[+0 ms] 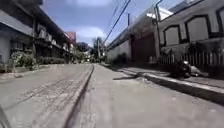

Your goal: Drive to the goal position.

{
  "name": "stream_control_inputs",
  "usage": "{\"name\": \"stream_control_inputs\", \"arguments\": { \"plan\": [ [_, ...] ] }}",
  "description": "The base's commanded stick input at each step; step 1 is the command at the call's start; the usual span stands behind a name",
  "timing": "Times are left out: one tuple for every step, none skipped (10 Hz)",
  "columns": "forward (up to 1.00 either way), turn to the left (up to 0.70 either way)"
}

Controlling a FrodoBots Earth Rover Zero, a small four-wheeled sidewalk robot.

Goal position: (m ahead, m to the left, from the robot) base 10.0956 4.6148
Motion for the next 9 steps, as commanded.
{"name": "stream_control_inputs", "arguments": {
  "plan": [
    [1.0,0.13],
    [1.0,0.13],
    [1.0,0.13],
    [1.0,0.13],
    [1.0,-0.27],
    [1.0,-0.2],
    [1.0,0.13],
    [1.0,0.14],
    [1.0,0.14]
  ]
}}
